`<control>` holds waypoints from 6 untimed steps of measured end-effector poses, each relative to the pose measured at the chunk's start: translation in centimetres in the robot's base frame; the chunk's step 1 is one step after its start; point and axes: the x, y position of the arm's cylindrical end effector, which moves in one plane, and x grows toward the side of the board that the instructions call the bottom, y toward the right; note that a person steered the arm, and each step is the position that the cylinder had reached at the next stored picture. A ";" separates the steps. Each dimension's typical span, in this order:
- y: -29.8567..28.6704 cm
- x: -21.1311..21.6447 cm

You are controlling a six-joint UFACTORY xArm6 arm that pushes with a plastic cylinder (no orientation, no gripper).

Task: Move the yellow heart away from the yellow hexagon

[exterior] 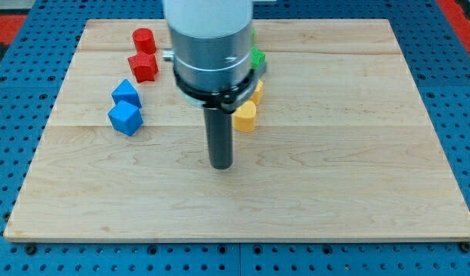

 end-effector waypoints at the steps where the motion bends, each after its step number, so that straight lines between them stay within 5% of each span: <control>1: -3.6 -3.1; 2: -4.7 -7.5; 3: 0.9 -10.0; 4: 8.6 -5.8; 6: 11.9 -1.5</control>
